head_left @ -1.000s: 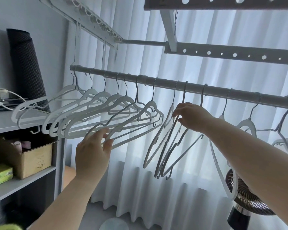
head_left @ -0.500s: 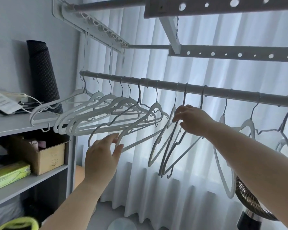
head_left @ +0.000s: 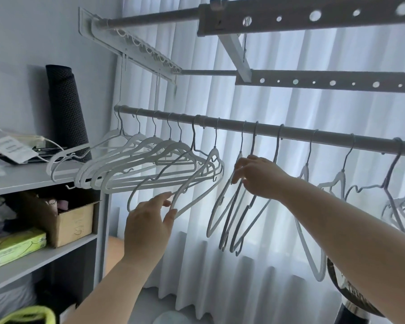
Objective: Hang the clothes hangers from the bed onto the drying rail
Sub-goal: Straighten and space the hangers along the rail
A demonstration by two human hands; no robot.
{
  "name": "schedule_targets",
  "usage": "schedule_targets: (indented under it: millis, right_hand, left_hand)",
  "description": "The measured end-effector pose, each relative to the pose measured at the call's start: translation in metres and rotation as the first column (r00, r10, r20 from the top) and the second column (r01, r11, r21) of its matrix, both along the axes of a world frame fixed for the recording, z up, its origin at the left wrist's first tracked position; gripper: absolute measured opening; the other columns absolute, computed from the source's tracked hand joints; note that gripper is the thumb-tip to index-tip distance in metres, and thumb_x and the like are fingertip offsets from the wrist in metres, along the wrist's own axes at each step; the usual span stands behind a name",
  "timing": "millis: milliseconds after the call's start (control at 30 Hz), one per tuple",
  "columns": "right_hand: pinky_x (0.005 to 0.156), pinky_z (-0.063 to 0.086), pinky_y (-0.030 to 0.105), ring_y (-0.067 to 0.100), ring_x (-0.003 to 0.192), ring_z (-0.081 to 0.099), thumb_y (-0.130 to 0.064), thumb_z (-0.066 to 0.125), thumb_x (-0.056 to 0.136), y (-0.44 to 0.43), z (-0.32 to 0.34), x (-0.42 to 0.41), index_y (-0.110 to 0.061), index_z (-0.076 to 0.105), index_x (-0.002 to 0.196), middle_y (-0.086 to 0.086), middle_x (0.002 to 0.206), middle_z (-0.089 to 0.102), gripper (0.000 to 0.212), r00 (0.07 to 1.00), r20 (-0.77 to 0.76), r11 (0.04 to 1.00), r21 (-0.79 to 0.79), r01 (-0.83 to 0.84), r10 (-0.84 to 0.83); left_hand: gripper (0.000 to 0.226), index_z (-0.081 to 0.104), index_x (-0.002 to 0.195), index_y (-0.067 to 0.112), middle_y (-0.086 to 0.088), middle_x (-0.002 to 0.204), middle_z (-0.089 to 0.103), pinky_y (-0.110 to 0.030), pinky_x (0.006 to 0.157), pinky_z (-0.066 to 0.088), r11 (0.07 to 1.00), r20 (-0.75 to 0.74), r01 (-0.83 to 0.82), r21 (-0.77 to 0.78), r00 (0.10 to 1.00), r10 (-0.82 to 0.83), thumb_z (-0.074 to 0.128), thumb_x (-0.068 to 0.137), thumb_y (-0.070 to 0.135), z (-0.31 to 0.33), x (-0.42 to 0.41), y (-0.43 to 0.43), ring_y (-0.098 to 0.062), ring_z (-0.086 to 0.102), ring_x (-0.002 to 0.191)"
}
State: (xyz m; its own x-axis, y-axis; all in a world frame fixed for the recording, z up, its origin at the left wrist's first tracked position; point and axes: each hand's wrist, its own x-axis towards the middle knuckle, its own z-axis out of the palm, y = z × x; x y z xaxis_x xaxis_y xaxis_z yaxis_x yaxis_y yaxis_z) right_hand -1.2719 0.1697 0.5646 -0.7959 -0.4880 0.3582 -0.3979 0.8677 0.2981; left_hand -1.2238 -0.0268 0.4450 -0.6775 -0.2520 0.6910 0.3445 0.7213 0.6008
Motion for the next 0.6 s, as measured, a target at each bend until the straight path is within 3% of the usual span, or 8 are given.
schedule_targets:
  millis: [600]
  right_hand:
    - [0.095, 0.027, 0.021, 0.014, 0.121, 0.037, -0.001, 0.04, 0.09, 0.0017, -0.0042, 0.0013, -0.027, 0.061, 0.114, -0.009, 0.129, 0.05, 0.042, 1.0, 0.005, 1.0, 0.024, -0.017, 0.016]
  left_hand:
    - [0.034, 0.056, 0.122, 0.012, -0.003, 0.101, 0.068, -0.036, 0.092, 0.041, 1.0, -0.023, -0.022, 0.009, 1.0, 0.022, 0.056, 0.089, 0.016, -0.0051, -0.0055, 0.0066, -0.027, 0.059, 0.099]
